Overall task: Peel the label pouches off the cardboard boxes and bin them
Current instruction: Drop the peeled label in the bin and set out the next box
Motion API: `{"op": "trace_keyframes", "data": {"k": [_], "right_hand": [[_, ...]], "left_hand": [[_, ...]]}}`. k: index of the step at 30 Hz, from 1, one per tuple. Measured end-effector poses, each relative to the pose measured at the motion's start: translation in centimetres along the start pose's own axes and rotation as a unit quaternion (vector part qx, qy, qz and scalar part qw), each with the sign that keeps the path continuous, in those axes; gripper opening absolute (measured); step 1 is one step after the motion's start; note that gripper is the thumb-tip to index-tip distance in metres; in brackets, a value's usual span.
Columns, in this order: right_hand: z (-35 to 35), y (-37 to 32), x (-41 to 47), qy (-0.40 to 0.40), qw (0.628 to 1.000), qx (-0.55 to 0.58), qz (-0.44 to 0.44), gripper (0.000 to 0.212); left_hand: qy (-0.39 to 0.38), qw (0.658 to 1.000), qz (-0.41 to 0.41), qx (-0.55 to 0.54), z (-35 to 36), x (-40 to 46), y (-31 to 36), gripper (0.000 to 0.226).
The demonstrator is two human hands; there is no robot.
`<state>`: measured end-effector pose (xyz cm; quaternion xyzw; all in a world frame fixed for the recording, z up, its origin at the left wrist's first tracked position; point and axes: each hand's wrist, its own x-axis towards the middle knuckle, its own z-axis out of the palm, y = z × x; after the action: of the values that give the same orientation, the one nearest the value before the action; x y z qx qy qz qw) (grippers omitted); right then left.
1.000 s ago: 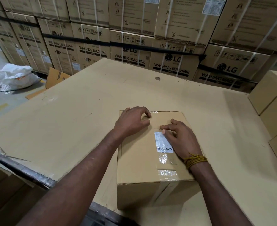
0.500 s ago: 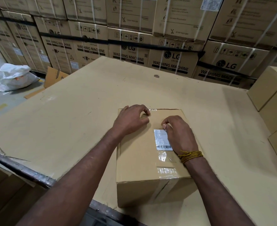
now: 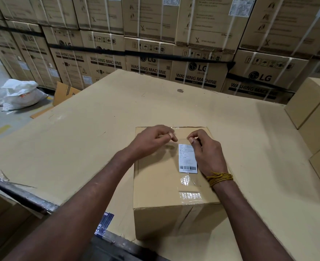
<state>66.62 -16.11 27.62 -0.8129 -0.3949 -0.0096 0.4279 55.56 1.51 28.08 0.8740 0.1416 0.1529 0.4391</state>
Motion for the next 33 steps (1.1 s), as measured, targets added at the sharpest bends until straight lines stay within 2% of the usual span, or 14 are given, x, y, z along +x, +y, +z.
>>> {"op": "trace_keyframes", "data": {"k": [5, 8, 16, 19, 22, 25, 27, 29, 31, 33], "right_hand": [[-0.1, 0.0, -0.1, 0.021, 0.999, 0.015, -0.025, 0.007], [-0.2, -0.1, -0.3, 0.042, 0.998, 0.021, -0.049, 0.008], [-0.4, -0.3, -0.4, 0.089, 0.994, 0.032, -0.063, 0.007], [-0.6, -0.3, -0.4, 0.088, 0.994, 0.057, -0.035, 0.018], [-0.7, -0.2, -0.3, 0.060, 0.995, 0.078, 0.019, 0.035], [-0.7, 0.5, -0.1, 0.034, 0.994, 0.087, 0.050, 0.036], [-0.9, 0.6, -0.4, -0.021, 0.999, 0.021, 0.030, 0.033], [-0.8, 0.2, -0.9, -0.106, 0.992, -0.070, -0.026, 0.035], [-0.6, -0.3, -1.5, -0.200, 0.964, -0.163, -0.061, 0.047], [-0.7, -0.9, -2.3, -0.259, 0.941, -0.210, -0.046, 0.058]], "left_hand": [[-0.076, 0.996, 0.008, -0.052, 0.7, -1.4, 1.1, 0.015], [-0.101, 0.992, 0.024, -0.071, 1.3, -2.1, 1.7, 0.021], [-0.049, 0.991, -0.028, -0.123, 2.7, -2.6, 2.5, 0.023], [-0.015, 0.988, -0.040, -0.145, 2.9, -2.5, 2.6, 0.026], [0.027, 0.987, -0.050, -0.147, 2.9, -2.4, 2.6, 0.023], [0.080, 0.979, -0.066, -0.174, 2.2, -2.0, 2.3, 0.019], [0.117, 0.967, -0.081, -0.213, 1.5, -1.4, 2.2, 0.016], [0.154, 0.955, -0.093, -0.235, 0.6, -0.5, 1.9, 0.016], [0.175, 0.947, -0.107, -0.246, -0.1, 0.5, 1.6, 0.016], [0.176, 0.940, -0.119, -0.266, -0.3, 1.3, 1.3, 0.012]]}}
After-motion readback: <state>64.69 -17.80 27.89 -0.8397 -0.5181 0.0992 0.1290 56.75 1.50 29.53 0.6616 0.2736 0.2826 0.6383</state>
